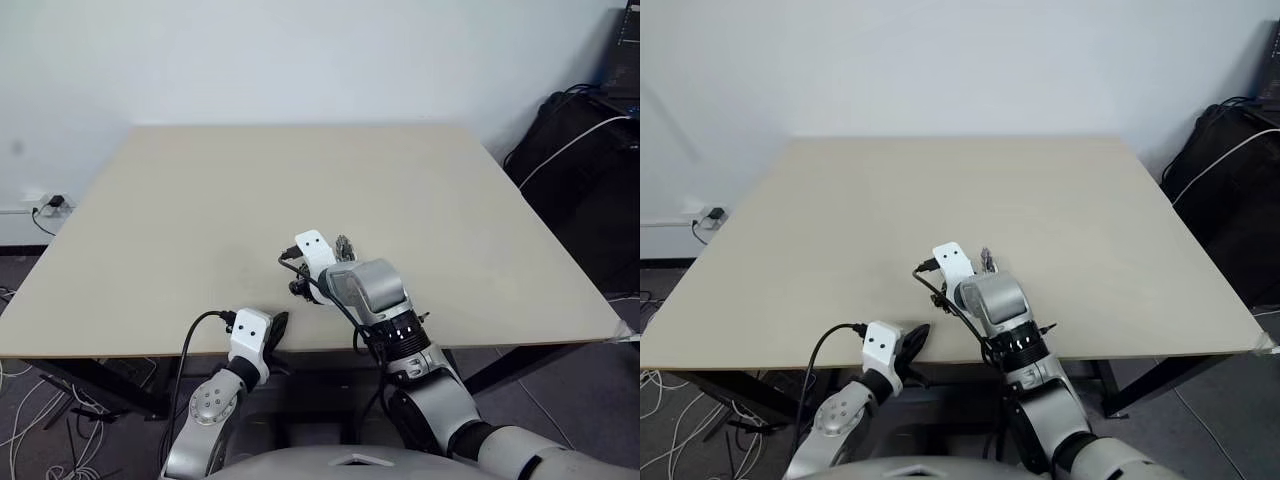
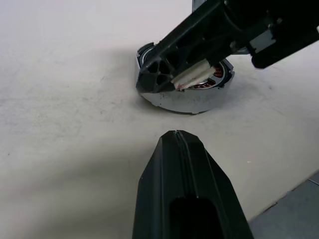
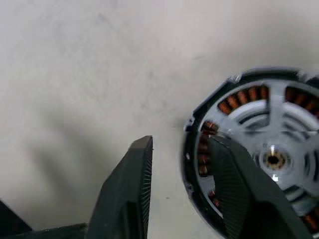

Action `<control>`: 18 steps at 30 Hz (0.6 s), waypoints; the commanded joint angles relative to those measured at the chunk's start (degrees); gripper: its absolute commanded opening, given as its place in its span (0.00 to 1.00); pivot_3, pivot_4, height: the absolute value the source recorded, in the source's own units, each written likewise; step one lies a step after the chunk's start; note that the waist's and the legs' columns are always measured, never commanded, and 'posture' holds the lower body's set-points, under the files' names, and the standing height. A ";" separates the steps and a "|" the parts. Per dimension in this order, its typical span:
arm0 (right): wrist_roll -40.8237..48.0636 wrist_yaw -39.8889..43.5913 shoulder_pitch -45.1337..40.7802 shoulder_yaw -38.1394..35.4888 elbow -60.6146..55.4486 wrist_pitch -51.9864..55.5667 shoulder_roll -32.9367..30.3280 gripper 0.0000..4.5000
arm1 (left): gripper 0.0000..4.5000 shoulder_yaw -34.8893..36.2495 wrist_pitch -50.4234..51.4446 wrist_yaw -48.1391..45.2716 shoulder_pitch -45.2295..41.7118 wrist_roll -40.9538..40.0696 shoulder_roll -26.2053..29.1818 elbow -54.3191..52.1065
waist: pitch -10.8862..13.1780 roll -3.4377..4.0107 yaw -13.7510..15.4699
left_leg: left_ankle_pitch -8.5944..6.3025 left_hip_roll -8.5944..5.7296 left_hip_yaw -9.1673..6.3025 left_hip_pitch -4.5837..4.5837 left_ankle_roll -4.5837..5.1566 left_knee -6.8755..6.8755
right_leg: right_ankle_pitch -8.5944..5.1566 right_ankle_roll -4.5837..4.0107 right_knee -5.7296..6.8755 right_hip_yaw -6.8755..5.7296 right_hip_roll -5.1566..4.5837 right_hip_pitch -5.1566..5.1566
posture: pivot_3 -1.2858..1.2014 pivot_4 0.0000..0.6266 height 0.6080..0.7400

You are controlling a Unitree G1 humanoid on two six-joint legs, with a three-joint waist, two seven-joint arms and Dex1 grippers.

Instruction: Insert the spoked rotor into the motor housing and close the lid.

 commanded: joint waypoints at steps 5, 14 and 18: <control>6.88 2.32 -0.49 -1.76 -10.92 -0.43 1.23 0.43 | 0.00 -0.14 -0.63 -1.04 -1.09 -0.54 0.16 -1.51 | 0.03 -0.02 -0.04 | 0.00 0.00 -0.01 -0.02 0.00 -0.05 | -0.04 -0.01 0.00 -0.03 0.04 -0.03 | 0.52 0.00 1.00; 21.38 8.20 4.09 -9.89 -23.90 -5.65 2.76 0.43 | 0.00 -0.08 -0.30 -2.31 -1.35 -0.67 0.88 -1.38 | 0.07 -0.07 0.13 | -0.02 0.00 -0.05 -0.01 0.03 -0.05 | -0.05 0.01 -0.06 -0.07 0.03 0.01 | 0.52 0.00 1.00; 21.17 7.36 8.40 -10.44 -28.68 -20.94 1.77 0.43 | 0.00 0.03 -0.39 -2.92 -1.59 -0.70 1.21 -0.84 | 0.11 -0.06 0.18 | -0.02 0.00 -0.05 -0.01 0.04 -0.06 | -0.06 0.03 -0.08 -0.07 0.04 0.01 | 0.52 0.00 1.00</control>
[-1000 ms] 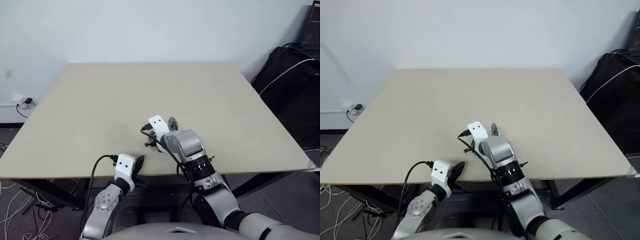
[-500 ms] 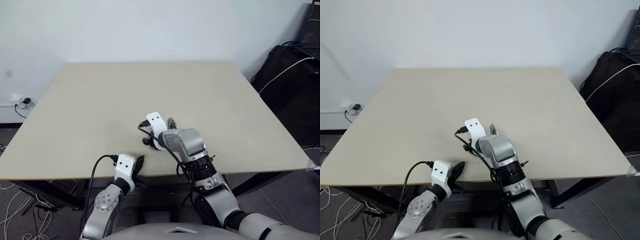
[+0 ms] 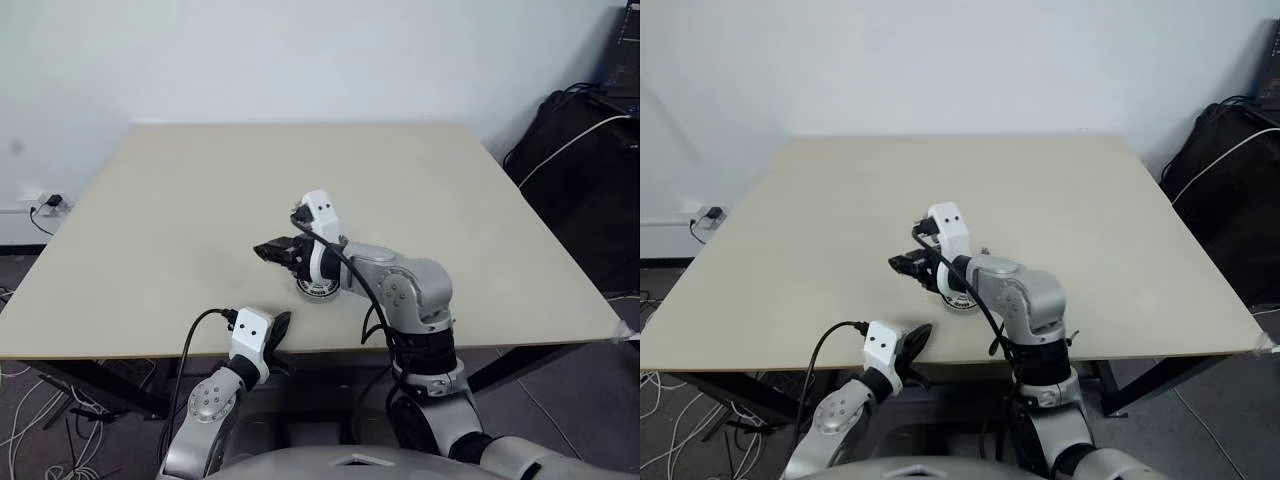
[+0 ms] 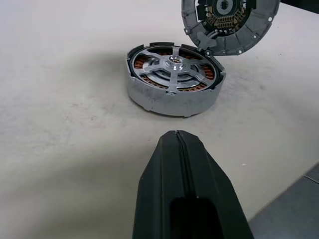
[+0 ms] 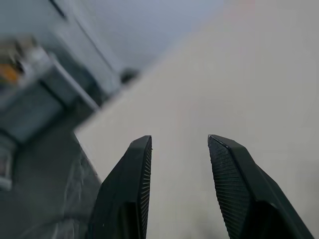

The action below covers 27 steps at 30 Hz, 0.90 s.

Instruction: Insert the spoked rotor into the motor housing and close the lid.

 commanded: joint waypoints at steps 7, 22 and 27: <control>-26.30 -16.05 7.16 7.74 3.62 -42.01 -12.90 0.43 | 0.00 -0.06 0.36 -1.39 -1.11 -0.66 0.74 -1.43 | 0.04 -0.05 0.04 | 0.00 -0.06 0.08 0.04 -0.01 0.01 | -0.04 0.09 -0.01 0.02 -0.03 0.04 | 0.52 0.00 1.00; -39.33 -23.39 11.95 8.31 17.14 -37.41 -20.00 0.43 | 0.00 -0.10 1.64 -2.13 -1.76 -0.84 1.68 -2.05 | 0.08 -0.05 0.06 | 0.10 0.03 0.09 0.14 -0.12 -0.02 | -0.08 0.02 0.07 0.08 0.09 0.10 | 0.52 0.00 1.00; -40.71 -21.56 12.13 10.78 15.36 -31.29 -18.74 0.43 | 0.00 0.13 1.91 -1.93 -1.23 -0.84 1.87 -2.53 | 0.08 -0.05 0.07 | 0.09 0.04 0.06 0.14 -0.11 -0.02 | -0.08 0.02 0.07 0.07 0.09 0.10 | 0.52 0.00 1.00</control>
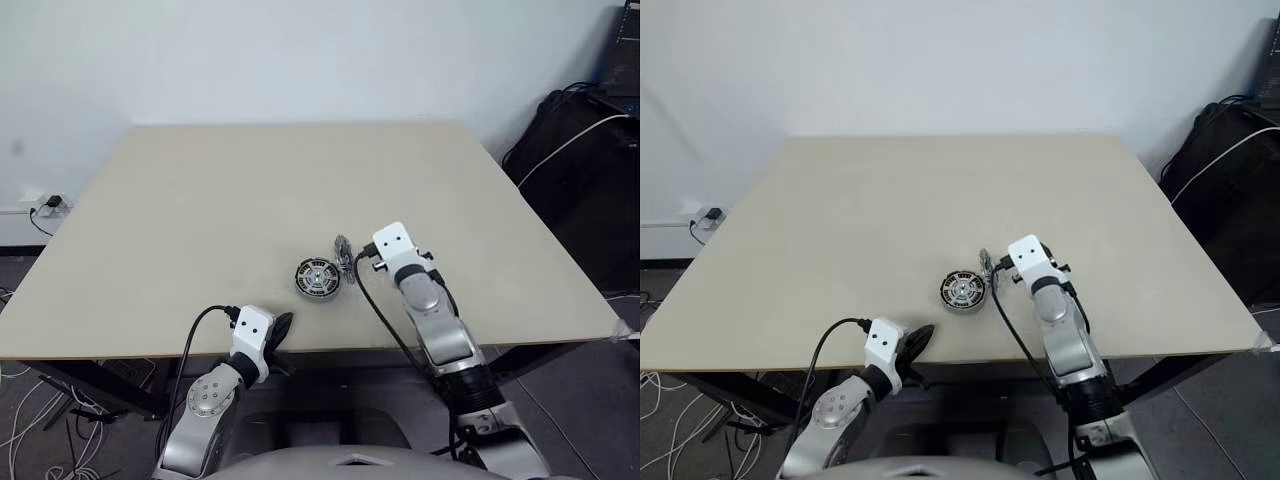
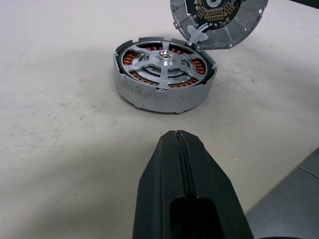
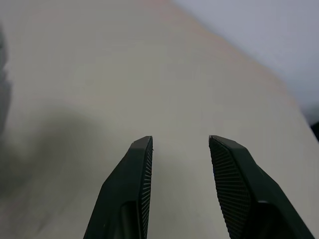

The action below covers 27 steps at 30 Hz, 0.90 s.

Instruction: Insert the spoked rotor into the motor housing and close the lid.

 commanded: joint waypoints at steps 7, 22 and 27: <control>-4.78 0.49 -1.17 7.21 -4.38 5.83 3.41 0.43 | 0.00 0.37 -0.13 0.15 0.25 -0.39 0.45 -2.56 | 0.00 0.00 0.02 | 0.00 0.00 -0.02 0.00 0.00 0.00 | 0.00 0.00 0.00 -0.01 -0.01 0.00 | 0.52 0.00 1.00; -7.94 1.51 -3.19 16.37 2.79 0.99 7.00 0.43 | 0.00 0.81 0.06 1.11 2.00 -0.41 0.19 -3.25 | -0.02 -0.03 -0.13 | 0.01 0.03 -0.03 0.03 -0.04 0.01 | 0.00 0.00 0.03 -0.01 0.00 0.01 | 0.52 0.00 1.00; -7.18 1.99 -4.45 15.95 7.66 -0.11 8.50 0.43 | 0.00 1.07 0.14 1.47 2.27 -0.39 0.20 -3.50 | -0.03 -0.04 -0.14 | 0.02 0.03 -0.02 0.03 -0.04 0.00 | 0.00 0.00 0.02 -0.01 0.00 0.01 | 0.52 0.00 1.00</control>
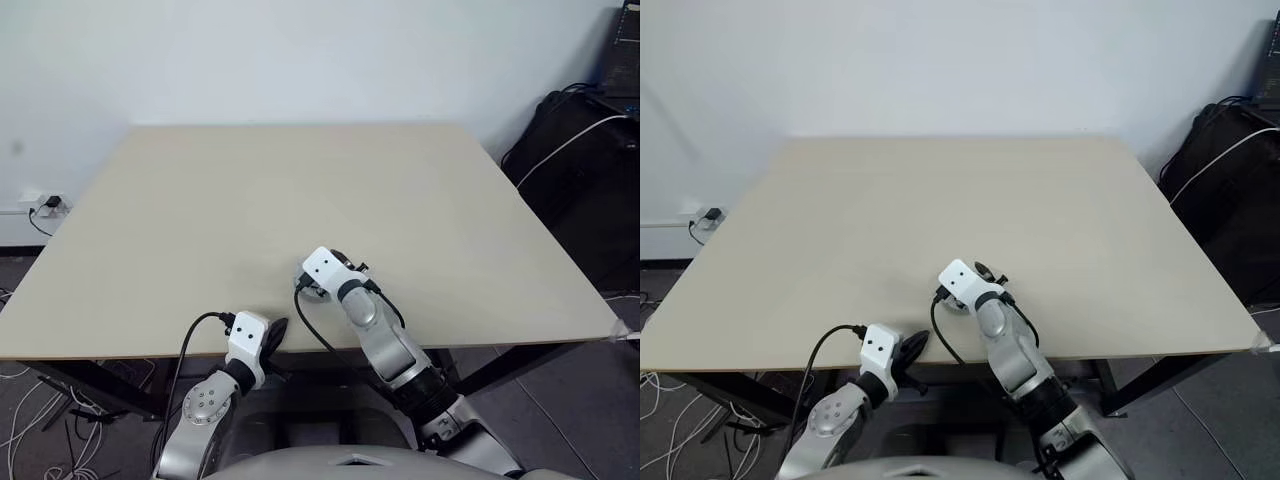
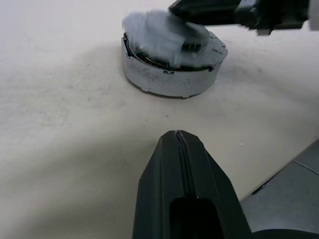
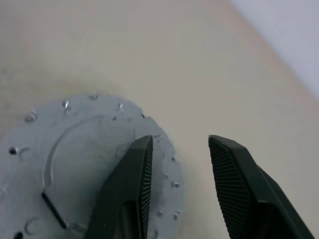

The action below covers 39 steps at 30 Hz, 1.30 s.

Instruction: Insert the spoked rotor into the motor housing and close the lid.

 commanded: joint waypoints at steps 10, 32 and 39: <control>9.53 6.53 0.48 -3.94 -2.09 -12.20 2.31 0.43 | 0.00 0.77 -0.24 0.82 0.03 -0.38 0.13 -3.02 | -0.06 -0.07 -0.06 | 0.01 0.01 -0.01 0.05 -0.03 -0.01 | 0.00 0.00 0.00 0.00 0.00 0.03 | 0.52 0.00 1.00; 31.96 25.18 5.70 -6.22 -14.35 -32.80 0.30 0.43 | 0.00 0.45 0.08 -0.32 -0.95 -0.31 0.28 -2.39 | -0.01 -0.16 0.51 | -0.03 0.00 -0.04 0.03 0.04 0.04 | 0.01 -0.01 -0.02 0.00 -0.01 0.06 | 0.52 0.00 1.00; 32.20 25.78 5.69 -6.06 -14.39 -31.84 0.24 0.43 | 0.00 0.46 0.14 -0.34 -0.91 -0.34 0.22 -2.51 | -0.01 -0.16 0.57 | -0.03 0.00 -0.05 0.04 0.04 0.04 | 0.01 -0.01 -0.01 0.00 -0.02 0.06 | 0.52 0.00 1.00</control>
